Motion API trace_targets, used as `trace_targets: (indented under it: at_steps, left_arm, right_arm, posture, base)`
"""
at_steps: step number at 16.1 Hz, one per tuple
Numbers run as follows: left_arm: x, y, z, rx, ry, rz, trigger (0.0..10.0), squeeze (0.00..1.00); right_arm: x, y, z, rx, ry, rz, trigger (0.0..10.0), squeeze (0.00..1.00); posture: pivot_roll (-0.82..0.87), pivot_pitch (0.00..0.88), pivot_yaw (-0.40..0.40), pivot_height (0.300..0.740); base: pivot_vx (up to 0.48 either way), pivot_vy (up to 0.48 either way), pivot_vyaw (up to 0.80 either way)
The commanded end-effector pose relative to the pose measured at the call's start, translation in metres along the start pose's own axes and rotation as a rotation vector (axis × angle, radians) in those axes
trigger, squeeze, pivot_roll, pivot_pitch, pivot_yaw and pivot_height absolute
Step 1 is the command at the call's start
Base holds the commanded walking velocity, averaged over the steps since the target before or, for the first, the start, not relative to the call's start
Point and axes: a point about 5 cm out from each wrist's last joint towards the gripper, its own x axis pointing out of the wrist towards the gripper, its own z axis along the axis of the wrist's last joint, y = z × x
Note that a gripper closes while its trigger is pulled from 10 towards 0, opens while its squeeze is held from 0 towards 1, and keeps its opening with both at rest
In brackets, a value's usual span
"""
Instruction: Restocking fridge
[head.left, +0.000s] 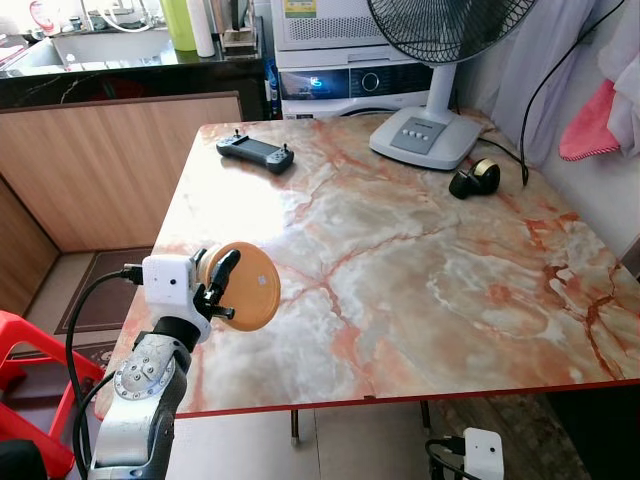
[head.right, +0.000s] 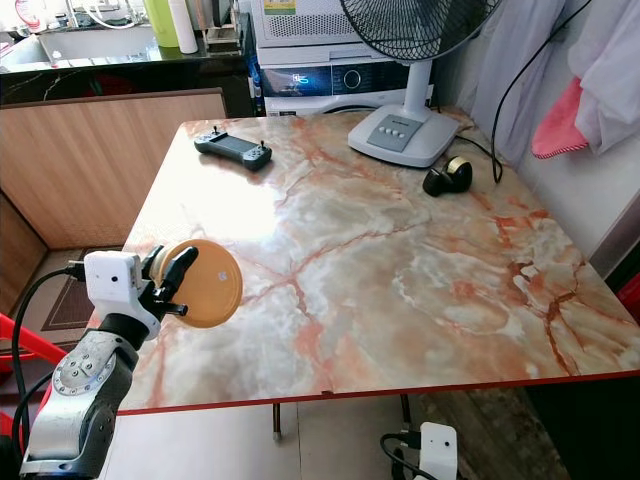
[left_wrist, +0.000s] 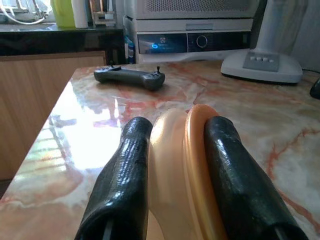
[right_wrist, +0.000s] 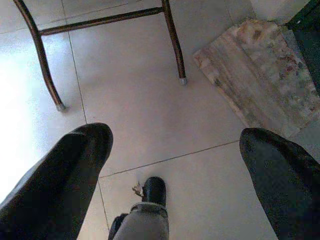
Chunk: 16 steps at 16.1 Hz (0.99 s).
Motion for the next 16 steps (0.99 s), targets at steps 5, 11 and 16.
trace_targets:
  at_steps: [5, 11, 16]
  left_arm:
    - [-0.007, 0.003, 0.004, 0.02, -0.025, 0.035, 10.0, 0.0]
    - [-0.006, 0.004, 0.01, 0.04, -0.033, 0.031, 10.0, 0.0]
    - [-0.004, -0.004, 0.013, 0.028, -0.043, 0.002, 10.0, 0.0]
  right_arm:
    - [-0.003, -0.005, -0.011, -0.003, 0.039, -0.001, 10.0, 0.0]
    - [-0.007, -0.007, -0.022, 0.009, 0.06, 0.011, 10.0, 0.0]
    - [-0.008, -0.008, -0.027, 0.008, 0.078, 0.004, 10.0, 0.0]
  posture:
    - [0.12, 0.0, -0.038, 0.74]
    - [0.1, 0.0, -0.008, 0.74]
    - [0.09, 0.0, -0.01, 0.74]
  base:
    - [0.0, 0.0, 0.0]
    - [0.0, 0.0, -0.4]
    - [0.0, 0.0, -0.79]
